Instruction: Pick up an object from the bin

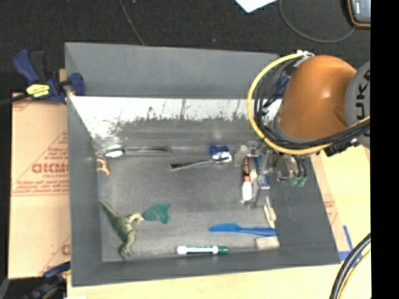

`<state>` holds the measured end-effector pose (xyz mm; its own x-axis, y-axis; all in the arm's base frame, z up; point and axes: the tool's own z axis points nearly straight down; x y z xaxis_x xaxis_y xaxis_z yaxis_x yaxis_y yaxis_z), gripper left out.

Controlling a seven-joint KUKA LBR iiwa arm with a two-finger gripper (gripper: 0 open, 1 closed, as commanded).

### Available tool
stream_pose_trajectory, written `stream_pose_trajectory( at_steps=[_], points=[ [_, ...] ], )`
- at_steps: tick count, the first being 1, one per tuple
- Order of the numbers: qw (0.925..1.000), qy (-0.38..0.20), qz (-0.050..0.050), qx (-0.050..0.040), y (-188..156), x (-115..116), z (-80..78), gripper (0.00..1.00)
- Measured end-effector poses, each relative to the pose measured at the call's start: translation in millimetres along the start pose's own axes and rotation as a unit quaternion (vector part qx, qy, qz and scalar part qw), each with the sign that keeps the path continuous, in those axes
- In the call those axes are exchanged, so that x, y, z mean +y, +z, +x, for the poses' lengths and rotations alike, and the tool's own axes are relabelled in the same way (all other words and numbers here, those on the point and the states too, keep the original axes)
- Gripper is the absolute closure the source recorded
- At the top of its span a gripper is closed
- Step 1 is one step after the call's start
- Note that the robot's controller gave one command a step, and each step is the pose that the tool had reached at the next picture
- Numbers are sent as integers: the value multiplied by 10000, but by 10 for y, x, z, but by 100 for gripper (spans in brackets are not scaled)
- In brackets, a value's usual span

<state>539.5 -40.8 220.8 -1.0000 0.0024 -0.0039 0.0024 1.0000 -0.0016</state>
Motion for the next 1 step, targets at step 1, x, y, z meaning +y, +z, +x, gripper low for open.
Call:
stream_pose_trajectory(
  at_steps=[1],
  points=[
    [9999,125,5,12,1538,-765,505,0]
  ],
)
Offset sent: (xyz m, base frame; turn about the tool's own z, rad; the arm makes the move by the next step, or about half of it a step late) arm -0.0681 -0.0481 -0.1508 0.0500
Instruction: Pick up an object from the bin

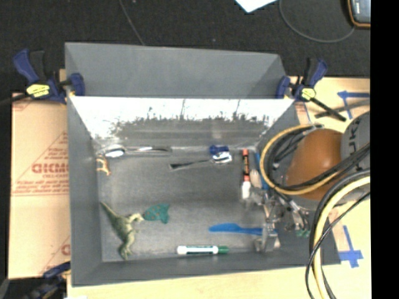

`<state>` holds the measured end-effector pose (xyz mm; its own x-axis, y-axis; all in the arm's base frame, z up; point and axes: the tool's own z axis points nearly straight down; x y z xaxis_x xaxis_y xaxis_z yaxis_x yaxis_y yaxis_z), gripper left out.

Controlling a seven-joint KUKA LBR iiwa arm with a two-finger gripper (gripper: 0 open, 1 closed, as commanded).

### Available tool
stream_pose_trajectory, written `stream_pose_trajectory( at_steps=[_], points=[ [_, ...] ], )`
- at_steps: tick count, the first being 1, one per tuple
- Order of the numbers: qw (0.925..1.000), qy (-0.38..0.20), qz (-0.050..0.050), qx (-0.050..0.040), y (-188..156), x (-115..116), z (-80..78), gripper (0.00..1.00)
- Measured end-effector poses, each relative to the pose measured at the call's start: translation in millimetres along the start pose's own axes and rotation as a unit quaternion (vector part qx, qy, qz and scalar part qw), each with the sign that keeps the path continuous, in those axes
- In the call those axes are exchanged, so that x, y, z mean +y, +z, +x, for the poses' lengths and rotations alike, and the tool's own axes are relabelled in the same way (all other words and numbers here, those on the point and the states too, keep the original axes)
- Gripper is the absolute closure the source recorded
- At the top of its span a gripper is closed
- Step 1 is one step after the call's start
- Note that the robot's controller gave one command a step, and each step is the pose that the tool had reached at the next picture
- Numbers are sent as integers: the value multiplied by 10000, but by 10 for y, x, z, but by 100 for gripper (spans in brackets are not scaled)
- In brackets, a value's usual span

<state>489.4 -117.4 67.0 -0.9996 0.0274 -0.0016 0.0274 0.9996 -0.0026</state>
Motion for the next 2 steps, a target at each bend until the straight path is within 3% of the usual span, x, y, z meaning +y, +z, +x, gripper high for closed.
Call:
stream_pose_trajectory(
  at_steps=[1,2],
  points=[
    [9998,113,1,-162,-55,269,143,0],
    [9996,248,6,-140,-52,256,134,0]
  ],
)
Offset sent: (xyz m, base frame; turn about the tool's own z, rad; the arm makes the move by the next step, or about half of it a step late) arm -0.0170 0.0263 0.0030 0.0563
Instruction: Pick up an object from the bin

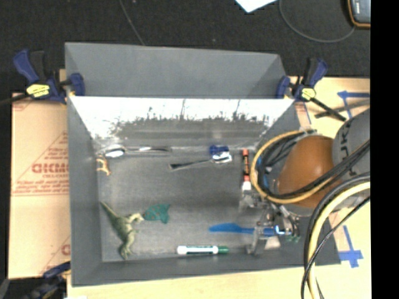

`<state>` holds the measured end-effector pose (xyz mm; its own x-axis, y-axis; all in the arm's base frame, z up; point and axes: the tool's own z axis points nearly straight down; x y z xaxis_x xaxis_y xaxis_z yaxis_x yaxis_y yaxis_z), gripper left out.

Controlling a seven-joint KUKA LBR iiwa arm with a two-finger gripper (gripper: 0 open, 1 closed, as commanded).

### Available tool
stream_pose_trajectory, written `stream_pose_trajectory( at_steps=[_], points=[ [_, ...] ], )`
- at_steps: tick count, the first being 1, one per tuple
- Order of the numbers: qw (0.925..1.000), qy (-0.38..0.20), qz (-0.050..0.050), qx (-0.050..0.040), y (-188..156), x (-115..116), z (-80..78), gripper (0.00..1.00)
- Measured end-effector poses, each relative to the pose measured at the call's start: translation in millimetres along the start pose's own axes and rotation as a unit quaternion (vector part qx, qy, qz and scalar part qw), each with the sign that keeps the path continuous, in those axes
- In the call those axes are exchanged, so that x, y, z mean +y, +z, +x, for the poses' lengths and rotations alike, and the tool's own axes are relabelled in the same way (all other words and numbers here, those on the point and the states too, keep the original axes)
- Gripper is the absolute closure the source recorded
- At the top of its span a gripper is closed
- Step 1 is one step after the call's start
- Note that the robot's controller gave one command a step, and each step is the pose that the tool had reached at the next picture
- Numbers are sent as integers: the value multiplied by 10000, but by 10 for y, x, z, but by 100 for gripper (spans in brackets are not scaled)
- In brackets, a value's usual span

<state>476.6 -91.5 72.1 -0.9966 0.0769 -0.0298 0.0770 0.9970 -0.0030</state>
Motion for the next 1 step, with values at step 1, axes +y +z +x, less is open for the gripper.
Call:
stream_pose_trajectory(
  at_steps=[1],
  points=[
    [9999,-128,1,-39,-10,1,-6,0]
  ],
)
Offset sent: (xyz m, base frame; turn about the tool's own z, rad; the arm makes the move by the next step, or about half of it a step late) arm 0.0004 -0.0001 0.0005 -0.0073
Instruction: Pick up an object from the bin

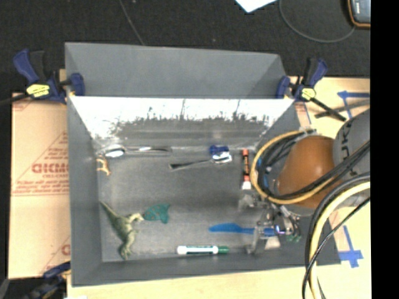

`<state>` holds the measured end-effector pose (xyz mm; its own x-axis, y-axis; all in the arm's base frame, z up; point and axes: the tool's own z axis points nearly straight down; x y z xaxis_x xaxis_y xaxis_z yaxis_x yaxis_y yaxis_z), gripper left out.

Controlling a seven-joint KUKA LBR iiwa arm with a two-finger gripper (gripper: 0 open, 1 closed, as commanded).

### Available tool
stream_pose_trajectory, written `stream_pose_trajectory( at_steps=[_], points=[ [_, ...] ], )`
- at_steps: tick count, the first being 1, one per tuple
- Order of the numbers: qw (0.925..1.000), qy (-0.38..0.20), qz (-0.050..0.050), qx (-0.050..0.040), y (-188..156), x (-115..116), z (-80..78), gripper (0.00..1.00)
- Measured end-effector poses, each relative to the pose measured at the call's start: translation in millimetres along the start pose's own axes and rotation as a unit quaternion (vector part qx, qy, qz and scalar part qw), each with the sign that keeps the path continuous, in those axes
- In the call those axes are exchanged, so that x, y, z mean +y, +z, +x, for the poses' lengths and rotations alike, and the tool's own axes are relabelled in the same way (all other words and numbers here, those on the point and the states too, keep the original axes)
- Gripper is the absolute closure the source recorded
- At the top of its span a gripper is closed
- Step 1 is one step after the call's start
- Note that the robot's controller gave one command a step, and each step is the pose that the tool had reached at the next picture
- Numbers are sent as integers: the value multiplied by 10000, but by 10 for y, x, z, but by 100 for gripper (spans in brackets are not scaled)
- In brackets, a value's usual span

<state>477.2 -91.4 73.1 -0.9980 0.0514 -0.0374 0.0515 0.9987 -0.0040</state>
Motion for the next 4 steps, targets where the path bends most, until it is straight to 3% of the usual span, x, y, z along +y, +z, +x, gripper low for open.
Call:
stream_pose_trajectory(
  at_steps=[1,3,4],
  points=[
    [10000,59,0,2,2,-3,-8,100],
    [10000,53,3,-5,-7,-8,-12,100],
    [10000,47,-4,57,-223,-6,13,100]
  ],
)
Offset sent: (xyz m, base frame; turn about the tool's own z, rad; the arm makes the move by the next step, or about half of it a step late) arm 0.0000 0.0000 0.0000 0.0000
